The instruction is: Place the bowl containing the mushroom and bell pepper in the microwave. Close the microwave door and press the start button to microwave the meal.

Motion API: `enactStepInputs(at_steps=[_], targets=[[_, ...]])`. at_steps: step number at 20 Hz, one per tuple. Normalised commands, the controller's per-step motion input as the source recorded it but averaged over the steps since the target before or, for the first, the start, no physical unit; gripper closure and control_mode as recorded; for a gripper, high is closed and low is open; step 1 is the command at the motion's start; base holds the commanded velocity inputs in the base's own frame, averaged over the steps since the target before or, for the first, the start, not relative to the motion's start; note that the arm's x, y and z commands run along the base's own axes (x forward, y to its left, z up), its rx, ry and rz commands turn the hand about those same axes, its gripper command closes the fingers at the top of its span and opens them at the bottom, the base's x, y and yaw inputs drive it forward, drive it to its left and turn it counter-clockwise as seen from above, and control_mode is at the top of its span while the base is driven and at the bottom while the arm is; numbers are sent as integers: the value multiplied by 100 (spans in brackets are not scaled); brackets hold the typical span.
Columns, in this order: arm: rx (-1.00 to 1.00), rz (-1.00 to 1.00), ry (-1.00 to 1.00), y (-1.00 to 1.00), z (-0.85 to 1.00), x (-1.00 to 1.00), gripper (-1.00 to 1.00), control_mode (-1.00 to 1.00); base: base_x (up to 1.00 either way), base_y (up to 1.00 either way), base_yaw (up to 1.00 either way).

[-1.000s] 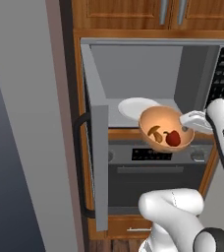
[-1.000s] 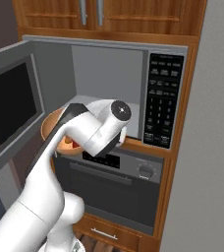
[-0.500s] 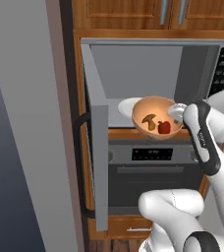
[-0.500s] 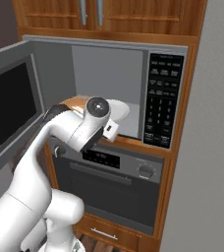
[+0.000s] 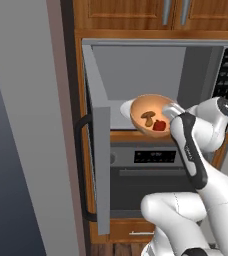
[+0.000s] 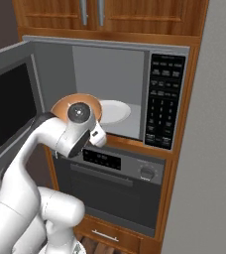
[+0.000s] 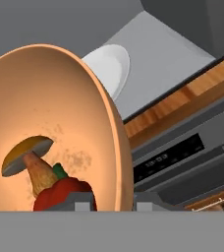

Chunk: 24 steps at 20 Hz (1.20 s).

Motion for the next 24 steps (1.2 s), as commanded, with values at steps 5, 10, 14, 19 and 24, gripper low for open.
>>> enactStepInputs(at_steps=[5,10,14,19,24], targets=[[23,-7,2,0,22,24,100,-100,0,0,0],[9,-7,14,-5,21,23,100,-100,0,0,0],[0,-10,18,0,6,32,100,-100,0,0,0],[0,-10,11,0,0,34,100,-100,0,0,0],[-3,-10,4,0,0,41,100,-100,0,0,0]])
